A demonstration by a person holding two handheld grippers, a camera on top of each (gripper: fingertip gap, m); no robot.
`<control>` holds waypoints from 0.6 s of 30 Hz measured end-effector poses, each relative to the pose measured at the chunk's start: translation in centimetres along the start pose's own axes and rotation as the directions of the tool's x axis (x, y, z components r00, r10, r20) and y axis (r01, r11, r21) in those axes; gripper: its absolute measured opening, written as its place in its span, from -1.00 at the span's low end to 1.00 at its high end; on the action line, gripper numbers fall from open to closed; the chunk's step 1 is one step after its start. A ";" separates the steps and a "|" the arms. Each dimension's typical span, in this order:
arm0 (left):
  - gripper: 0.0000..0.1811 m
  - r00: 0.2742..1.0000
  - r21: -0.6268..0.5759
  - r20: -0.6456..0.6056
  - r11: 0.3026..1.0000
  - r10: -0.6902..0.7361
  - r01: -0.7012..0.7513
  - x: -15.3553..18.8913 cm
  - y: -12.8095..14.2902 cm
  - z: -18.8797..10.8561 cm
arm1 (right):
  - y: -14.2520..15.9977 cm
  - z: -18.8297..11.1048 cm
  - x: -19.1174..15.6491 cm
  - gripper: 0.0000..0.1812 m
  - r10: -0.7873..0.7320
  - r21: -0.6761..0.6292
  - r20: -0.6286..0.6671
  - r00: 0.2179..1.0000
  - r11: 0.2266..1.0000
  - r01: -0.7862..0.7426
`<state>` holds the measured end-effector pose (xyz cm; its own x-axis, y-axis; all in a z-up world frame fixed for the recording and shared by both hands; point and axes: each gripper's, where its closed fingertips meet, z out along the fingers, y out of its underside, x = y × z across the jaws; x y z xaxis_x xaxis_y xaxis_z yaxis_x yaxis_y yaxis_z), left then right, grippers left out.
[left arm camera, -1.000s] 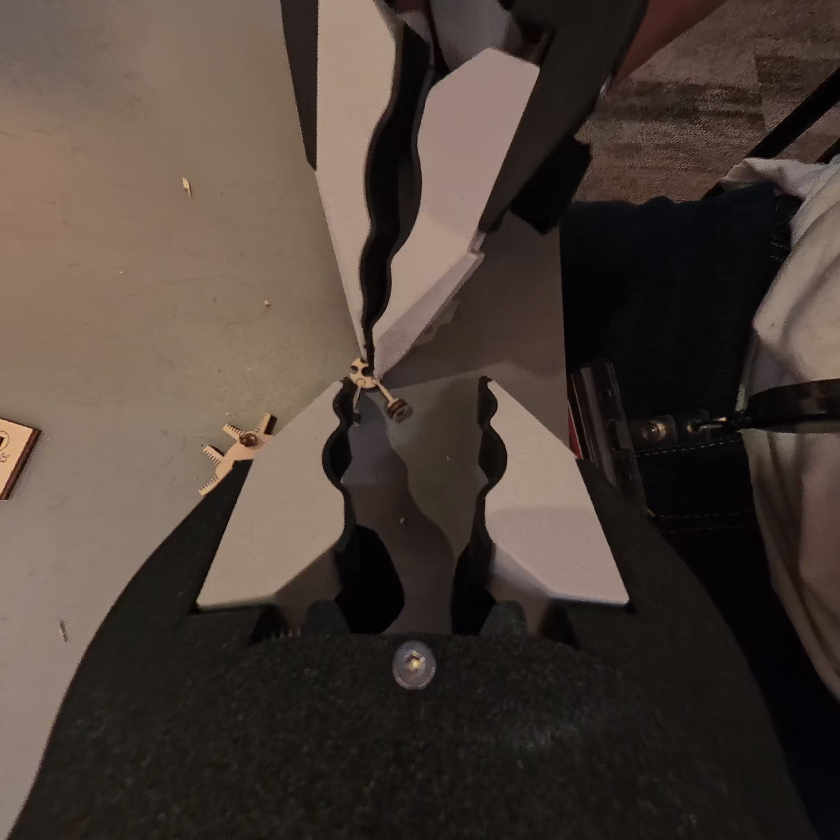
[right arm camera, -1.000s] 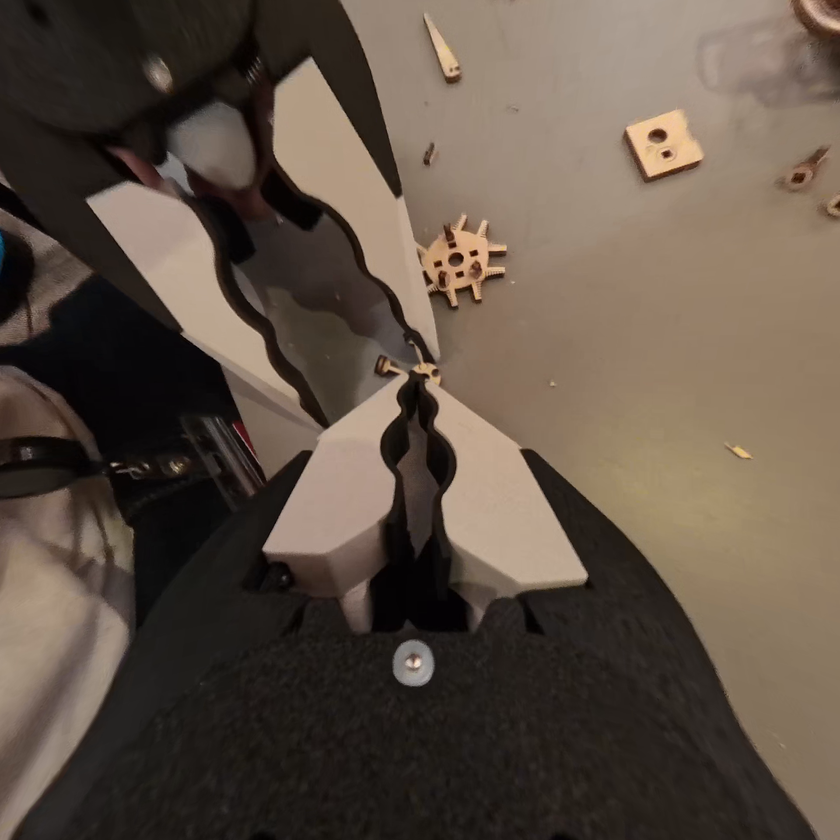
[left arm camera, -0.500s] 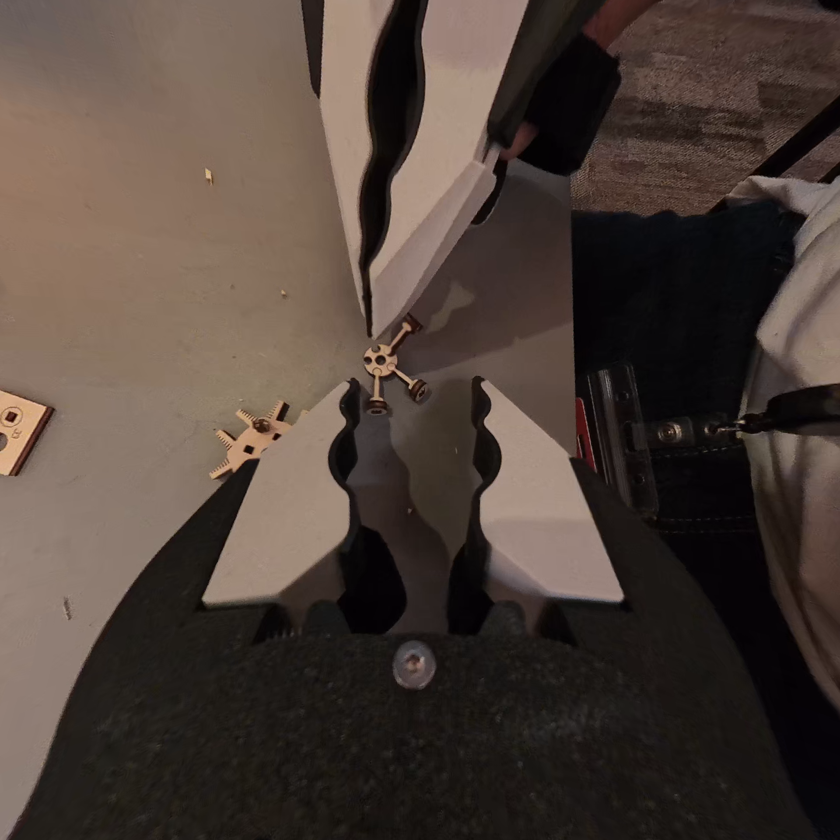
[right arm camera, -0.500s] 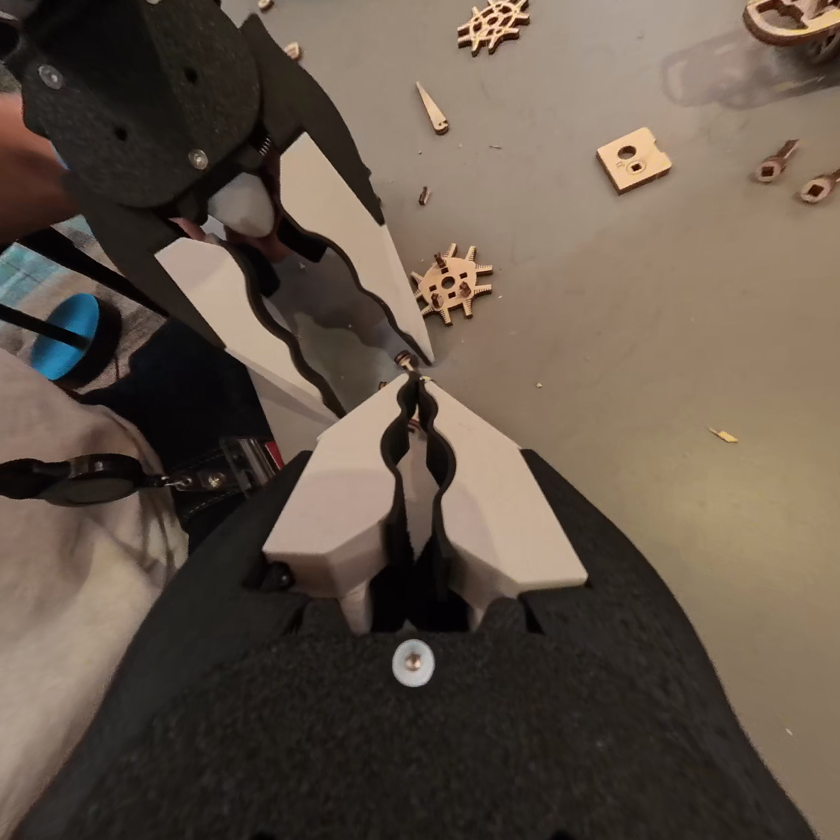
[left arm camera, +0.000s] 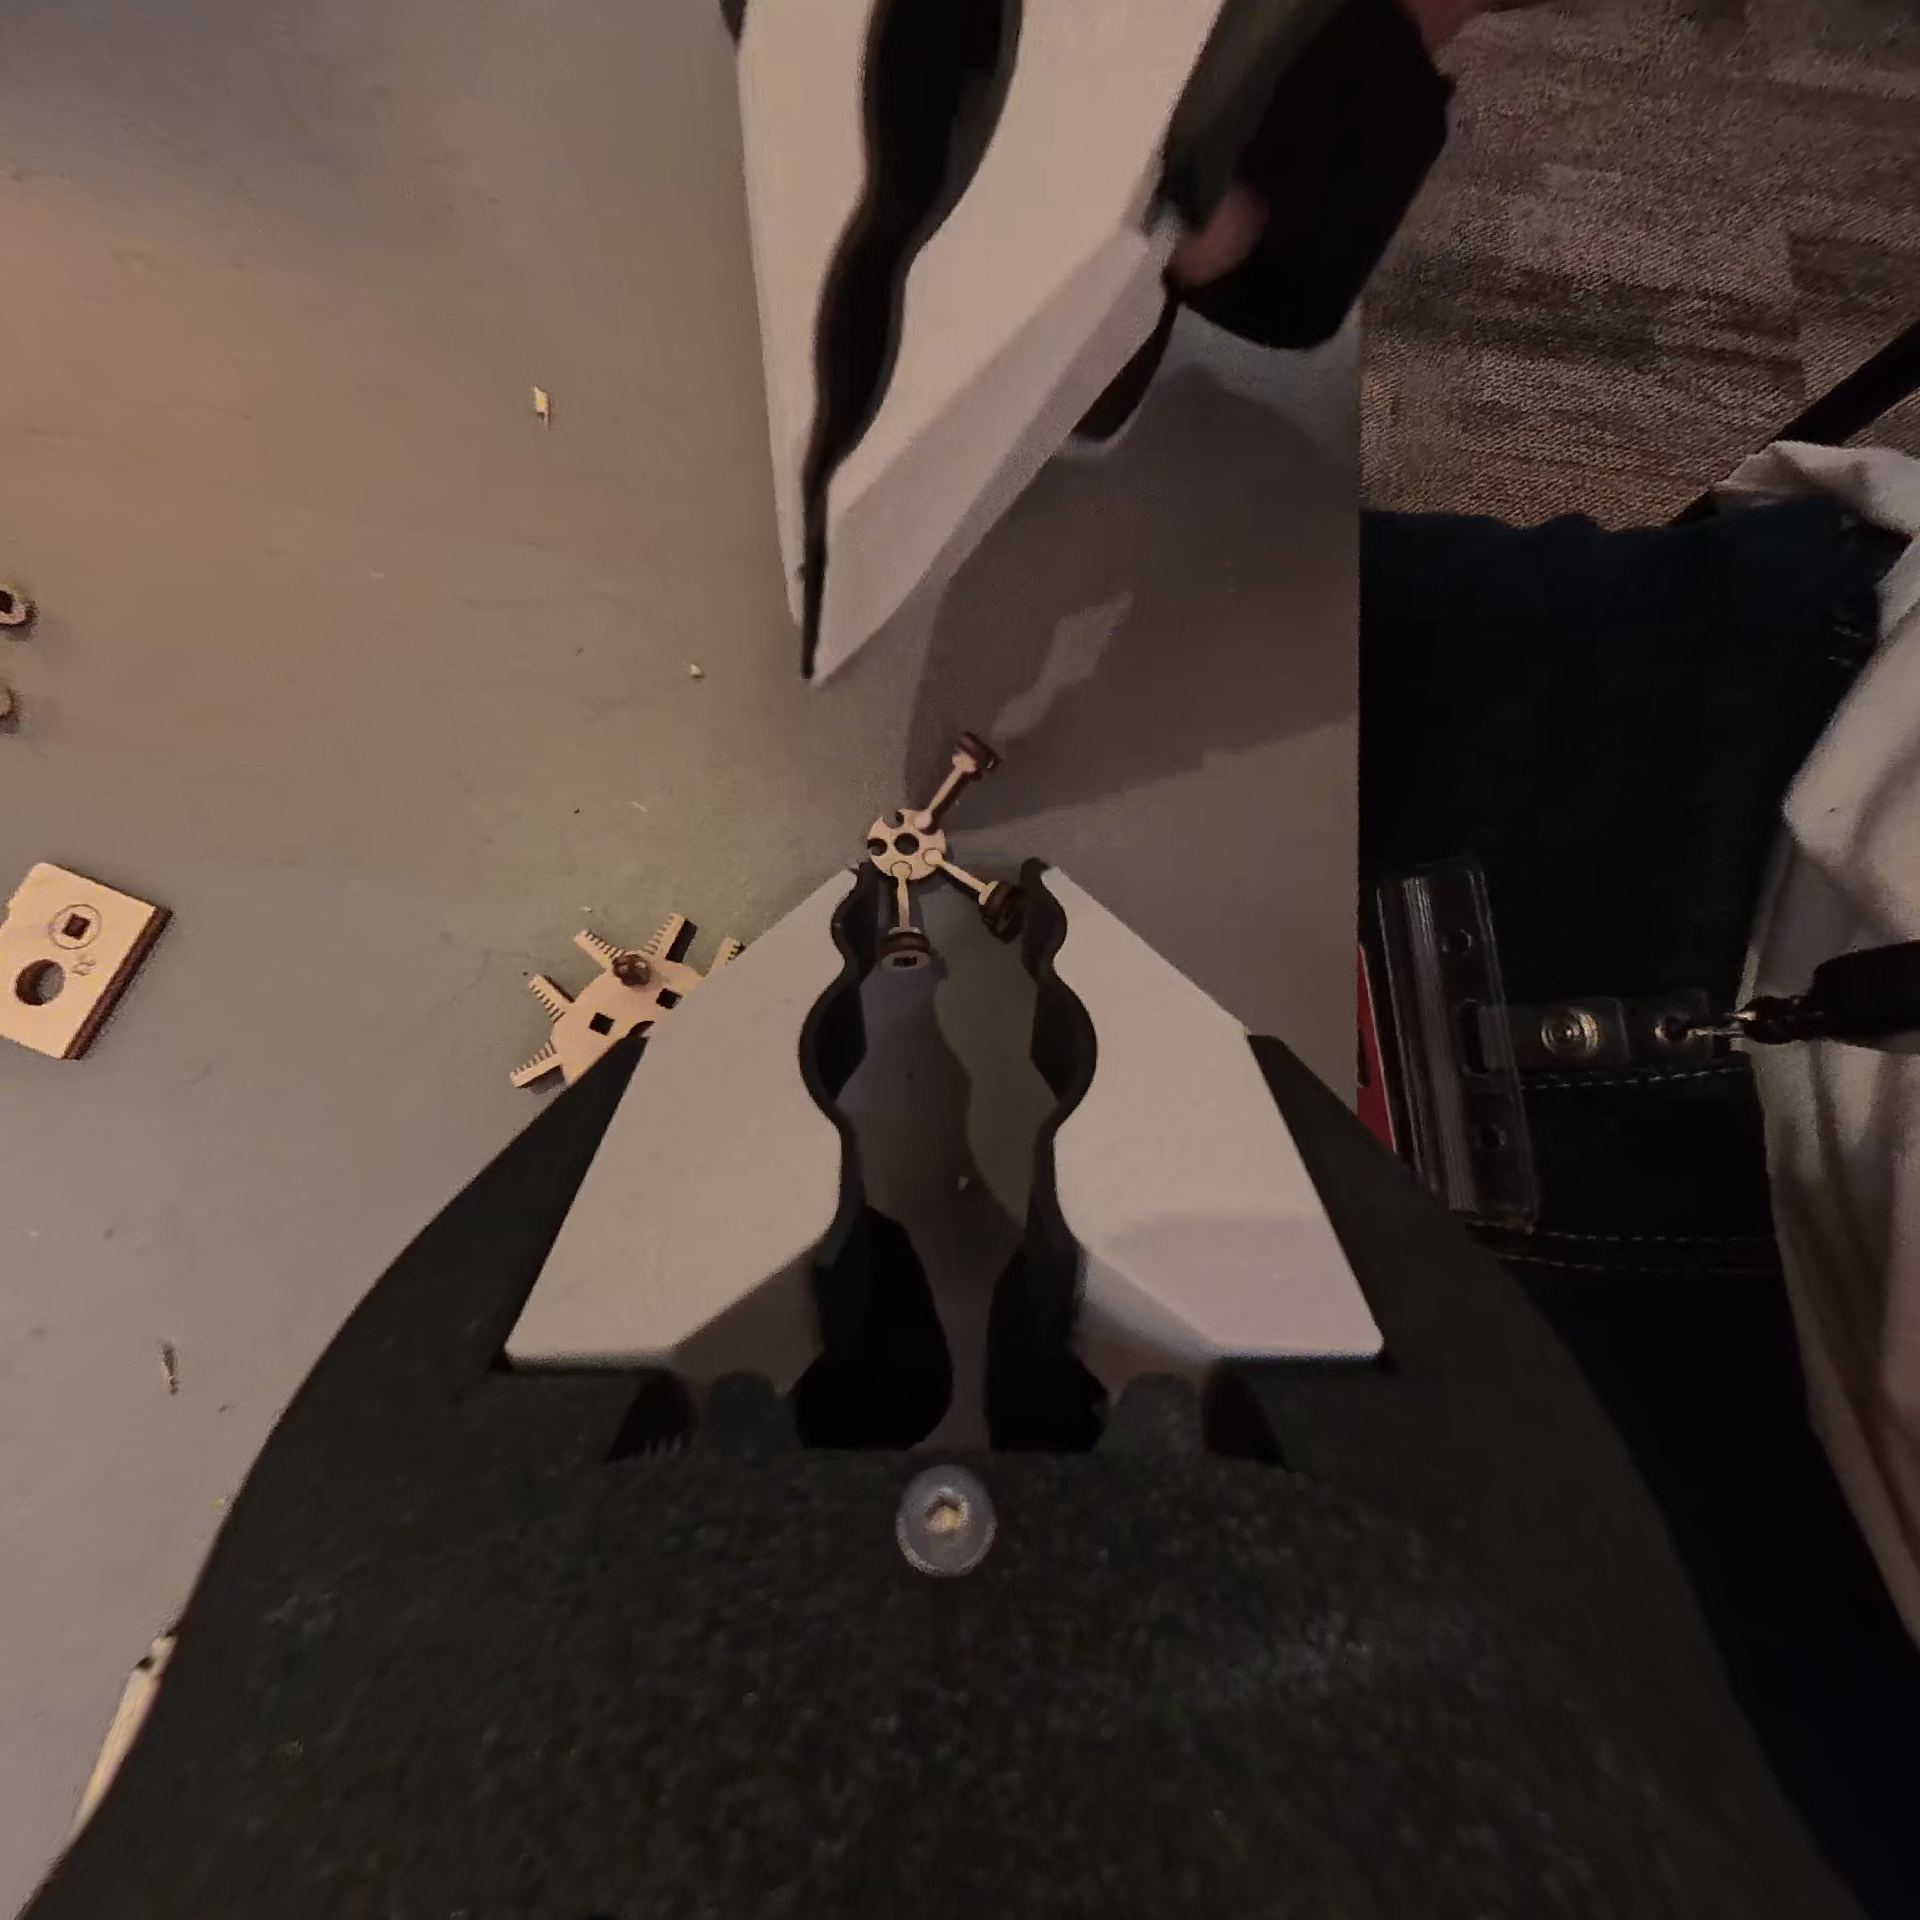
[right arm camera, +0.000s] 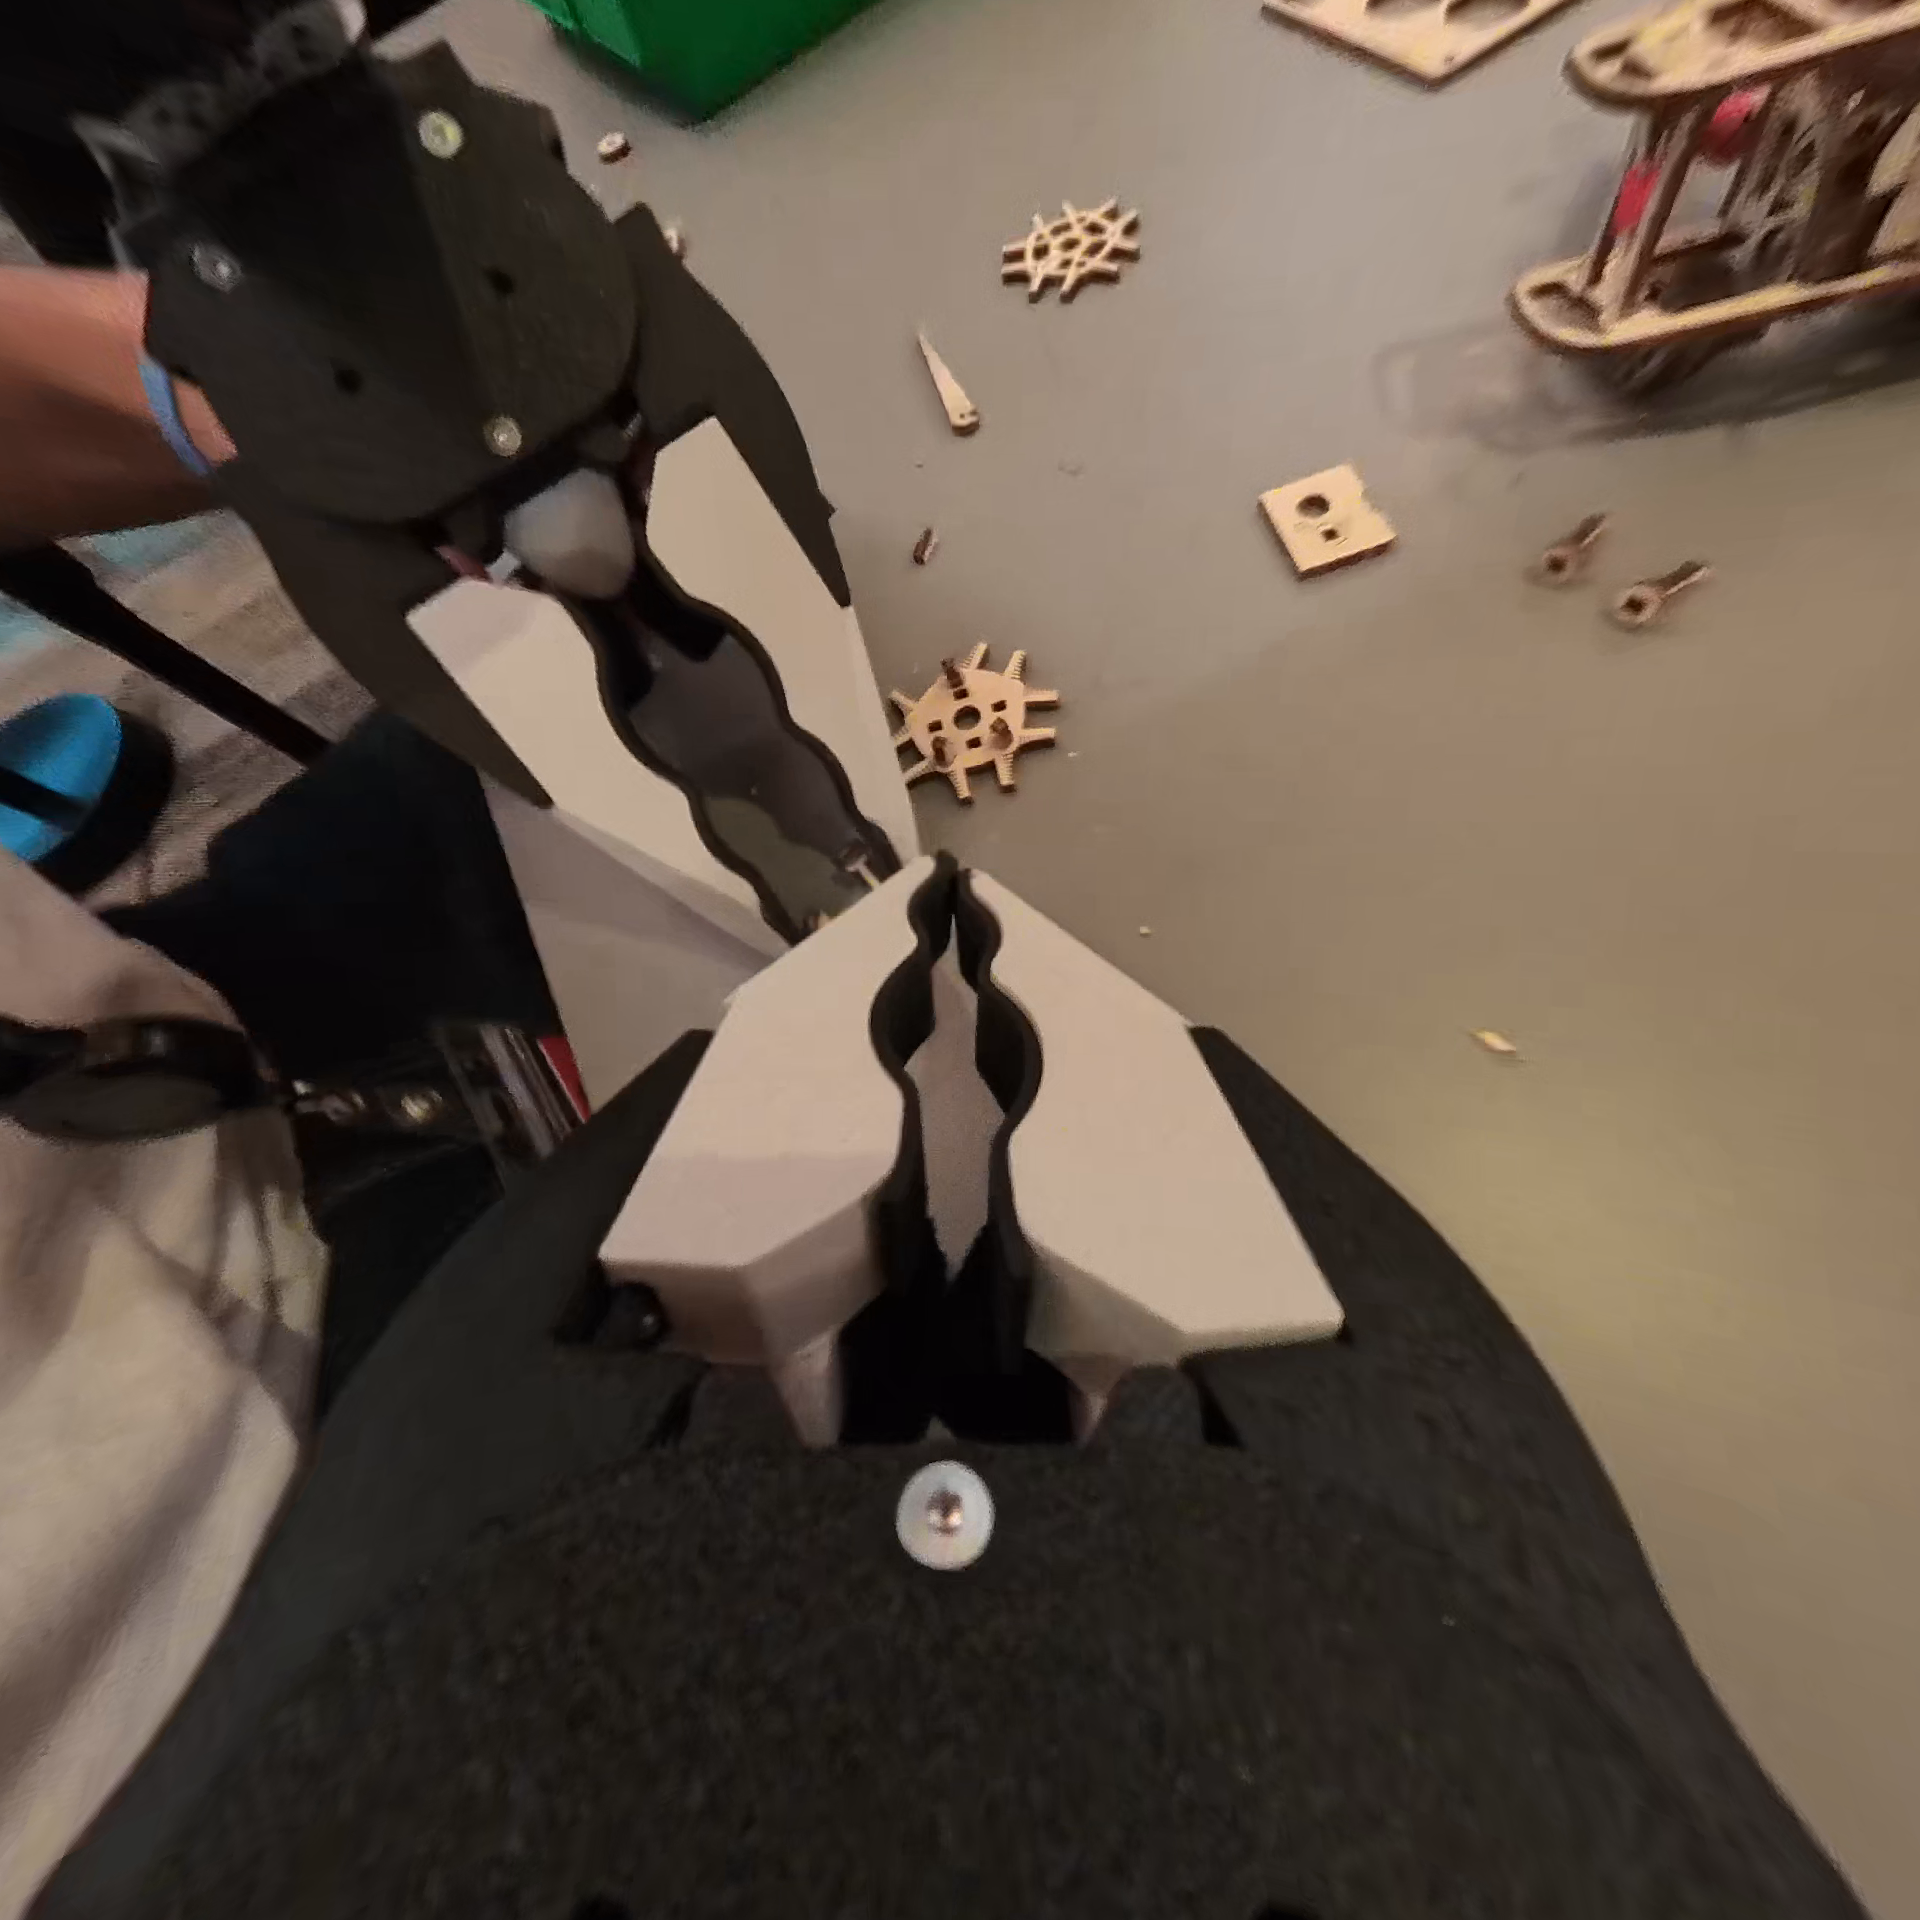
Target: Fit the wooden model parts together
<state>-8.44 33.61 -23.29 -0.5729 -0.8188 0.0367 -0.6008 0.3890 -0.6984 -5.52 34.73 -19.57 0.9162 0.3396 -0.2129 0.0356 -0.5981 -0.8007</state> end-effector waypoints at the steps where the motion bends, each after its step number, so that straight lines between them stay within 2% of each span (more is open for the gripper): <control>1: -0.73 1.000 0.004 -0.008 1.000 -0.014 0.014 0.0 0.0 0.0 | 0.2 -0.3 -0.1 -1.00 -0.051 0.001 0.006 0.999 0.999 0.051; 4: -0.72 0.992 0.015 -0.065 0.994 -0.109 0.111 0.1 -0.3 -0.1 | 1.5 -0.4 -1.2 -0.88 -0.236 -0.009 0.031 0.971 0.972 0.237; 6: -0.72 0.968 0.023 -0.148 0.978 -0.203 0.209 0.5 -0.6 -0.2 | 2.0 -0.1 -2.1 -0.75 -0.324 -0.026 0.020 0.946 0.945 0.325; 7: -0.82 0.946 0.028 -0.201 0.964 -0.253 0.264 0.8 -0.9 -0.4 | 2.1 0.1 -2.2 -0.70 -0.362 -0.047 0.000 0.932 0.931 0.361; 11: -0.82 0.854 0.056 -0.381 0.913 -0.354 0.403 1.9 -2.5 -1.9 | 2.3 -0.1 -2.4 -0.70 -0.529 -0.171 -0.079 0.845 0.842 0.511; 14: -0.82 0.858 0.048 -0.360 0.912 -0.365 0.408 1.4 -2.2 -2.1 | 2.2 -0.6 -2.2 -0.79 -0.621 -0.200 -0.126 0.774 0.780 0.593; 17: -0.82 0.856 0.050 -0.372 0.913 -0.360 0.405 1.8 -2.1 -2.1 | 1.6 -1.2 -1.7 -0.78 -0.612 -0.174 -0.184 0.769 0.790 0.588; 18: -0.82 0.851 0.050 -0.383 0.912 -0.358 0.406 2.1 -2.2 -2.1 | 1.6 -1.2 -2.1 -0.77 -0.602 -0.160 -0.168 0.780 0.798 0.581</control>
<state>-9.51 31.94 -20.22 -0.4864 -0.6747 0.5552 -0.7530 0.0013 -0.6581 -6.86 32.21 -19.73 0.7606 0.5032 0.4102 0.6248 -0.3957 -0.6731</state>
